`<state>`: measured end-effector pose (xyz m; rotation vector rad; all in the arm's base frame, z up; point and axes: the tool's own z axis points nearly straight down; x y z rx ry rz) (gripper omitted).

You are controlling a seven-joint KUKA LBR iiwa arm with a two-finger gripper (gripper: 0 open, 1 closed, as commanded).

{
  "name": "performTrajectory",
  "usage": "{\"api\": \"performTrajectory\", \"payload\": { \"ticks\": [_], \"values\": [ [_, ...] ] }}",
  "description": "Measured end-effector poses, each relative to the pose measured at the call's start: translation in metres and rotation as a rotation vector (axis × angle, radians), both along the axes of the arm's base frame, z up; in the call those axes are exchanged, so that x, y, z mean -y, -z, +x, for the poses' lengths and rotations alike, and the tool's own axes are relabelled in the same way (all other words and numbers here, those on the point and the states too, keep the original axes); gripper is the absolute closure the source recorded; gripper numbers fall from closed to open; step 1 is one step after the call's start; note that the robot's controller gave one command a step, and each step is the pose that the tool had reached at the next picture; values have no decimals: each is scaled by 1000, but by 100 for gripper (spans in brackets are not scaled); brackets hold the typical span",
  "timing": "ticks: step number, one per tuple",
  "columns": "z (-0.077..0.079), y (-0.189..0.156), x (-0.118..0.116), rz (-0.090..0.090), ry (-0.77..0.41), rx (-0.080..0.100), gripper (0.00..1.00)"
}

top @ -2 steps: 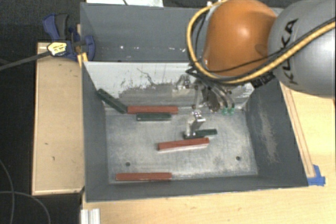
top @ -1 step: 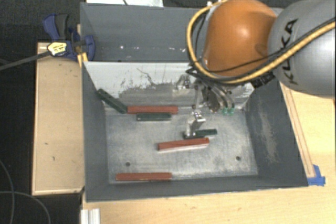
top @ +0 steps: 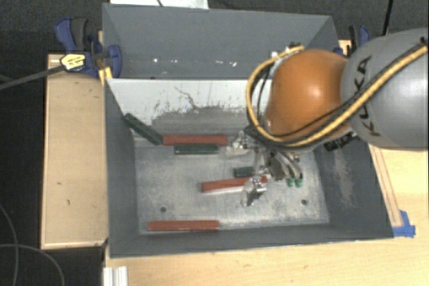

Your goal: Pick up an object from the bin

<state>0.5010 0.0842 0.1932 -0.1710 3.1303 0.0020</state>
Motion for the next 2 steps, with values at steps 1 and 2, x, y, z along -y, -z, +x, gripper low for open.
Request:
{"api": "performTrajectory", "payload": {
  "ticks": [1, 2],
  "values": [
    [4, 47, 18, -2, -117, -5, 0],
    [23, 118, 16, -1, -262, 9, 100]
  ]
}}
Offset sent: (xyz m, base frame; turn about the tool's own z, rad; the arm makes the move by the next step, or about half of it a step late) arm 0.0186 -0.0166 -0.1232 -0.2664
